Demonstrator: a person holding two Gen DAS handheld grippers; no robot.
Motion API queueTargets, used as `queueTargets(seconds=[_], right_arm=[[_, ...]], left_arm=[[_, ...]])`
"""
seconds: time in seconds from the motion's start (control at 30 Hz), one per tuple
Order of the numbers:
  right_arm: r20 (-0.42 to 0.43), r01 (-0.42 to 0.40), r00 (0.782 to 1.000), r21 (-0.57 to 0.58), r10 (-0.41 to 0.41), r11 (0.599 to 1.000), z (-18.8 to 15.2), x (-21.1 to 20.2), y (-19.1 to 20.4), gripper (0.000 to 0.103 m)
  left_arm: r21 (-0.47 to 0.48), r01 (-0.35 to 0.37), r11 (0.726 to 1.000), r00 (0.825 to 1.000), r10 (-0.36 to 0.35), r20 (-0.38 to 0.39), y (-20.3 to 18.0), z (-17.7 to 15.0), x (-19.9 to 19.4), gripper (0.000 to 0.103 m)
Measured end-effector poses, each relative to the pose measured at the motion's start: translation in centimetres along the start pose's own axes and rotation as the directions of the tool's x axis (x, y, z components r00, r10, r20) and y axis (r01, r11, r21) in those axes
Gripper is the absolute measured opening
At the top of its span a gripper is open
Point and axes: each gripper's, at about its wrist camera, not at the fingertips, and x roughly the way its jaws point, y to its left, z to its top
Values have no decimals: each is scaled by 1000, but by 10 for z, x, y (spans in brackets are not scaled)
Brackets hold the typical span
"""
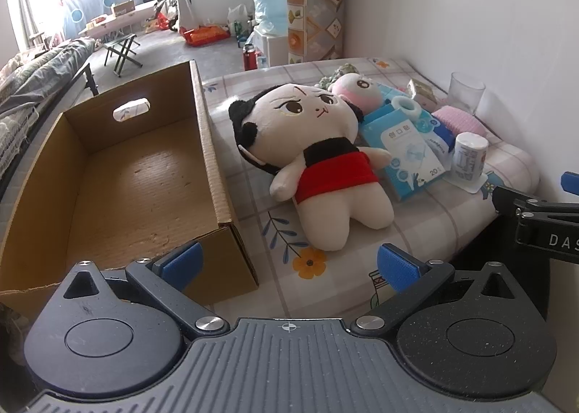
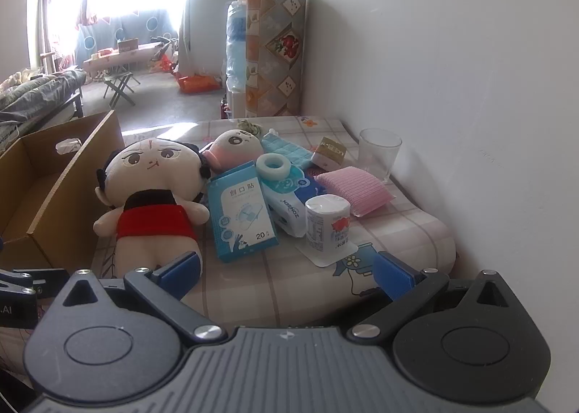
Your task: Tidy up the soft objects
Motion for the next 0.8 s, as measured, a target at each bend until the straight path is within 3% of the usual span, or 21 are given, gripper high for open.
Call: queueTargets(seconds=[0.8], right_arm=[[2,3,1000,2,-3,1000,2,1,0,103]], left_arm=[[0,-5,1000,1000,5,-6,0,1,2,103]])
